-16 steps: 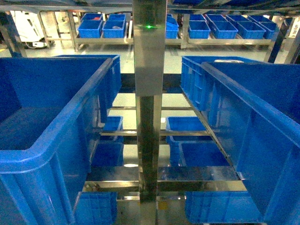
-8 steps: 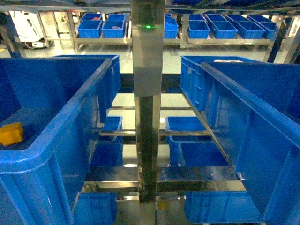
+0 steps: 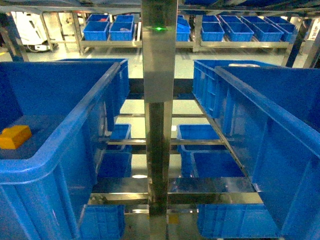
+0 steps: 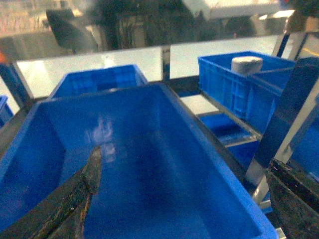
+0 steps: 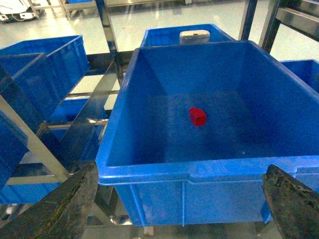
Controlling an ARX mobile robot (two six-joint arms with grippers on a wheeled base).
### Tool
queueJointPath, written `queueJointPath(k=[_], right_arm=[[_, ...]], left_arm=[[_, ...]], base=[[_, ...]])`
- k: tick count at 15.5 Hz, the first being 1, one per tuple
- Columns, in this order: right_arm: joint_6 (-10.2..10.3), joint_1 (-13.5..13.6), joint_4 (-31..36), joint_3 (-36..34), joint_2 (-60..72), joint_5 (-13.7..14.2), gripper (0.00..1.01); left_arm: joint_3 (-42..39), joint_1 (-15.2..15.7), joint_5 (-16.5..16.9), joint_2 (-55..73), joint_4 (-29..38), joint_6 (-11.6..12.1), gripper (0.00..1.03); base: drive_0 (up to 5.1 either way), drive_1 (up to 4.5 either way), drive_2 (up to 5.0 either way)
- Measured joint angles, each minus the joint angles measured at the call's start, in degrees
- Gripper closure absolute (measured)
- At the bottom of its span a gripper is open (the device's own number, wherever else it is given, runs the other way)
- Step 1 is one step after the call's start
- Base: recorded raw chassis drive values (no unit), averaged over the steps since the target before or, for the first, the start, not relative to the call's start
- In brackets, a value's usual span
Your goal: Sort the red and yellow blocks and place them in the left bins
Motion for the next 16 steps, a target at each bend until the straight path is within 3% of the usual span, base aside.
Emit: queueJointPath(k=[2,3,4,5,6,7,10,16], right_arm=[[0.0,0.0,0.4,0.0,0.0,0.0,0.03],[-0.5,1.4,11.4,-4.0,-2.8,3.2,0.12],[-0.8,6.7,18.4,-9.3,-7.5,9.3,0.24],[-1.2,11.1,21.5,-12.5,-9.9,11.4,0.35],[-1.5,11.1,23.1,-14.9,-10.3,12.3,0.48],[-1.5,10.8,23.2,-17.5,-11.3,13.1,0.61],[-1.6,10.9,25.1,-21.6,-14.5,13.0,0.98],[-1.8,10.9,25.8,-24.8,-16.3,13.0,0.99]], left_arm=[[-0.2,-0.8,-0.2,0.0,0.9,0.0,0.05],[-0.2,-0.7,-0.3,0.4,0.9,0.0,0.05],[-0.4,-0.7,-0.7,0.4,1.6,-0.3,0.05],[-4.5,-2.9,-7.6,-1.3,11.1,-2.2,0.15],[-10.1,-4.8,-12.9,-5.2,16.6,-3.8,0.27],[-13.8,-9.0,-18.4,-7.7,19.3,-4.7,0.4],[-21.6,-9.8,-20.0,-11.3,21.3,-5.6,0.76],[-25.5,-9.9,-20.0,-15.3,22.6,-5.7,1.01]], base=[[0.0,0.0,0.0],[0.0,0.0,0.0],[0.0,0.0,0.0],[0.0,0.0,0.0],[0.0,0.0,0.0],[0.0,0.0,0.0],[0.0,0.0,0.0],[0.0,0.0,0.0]])
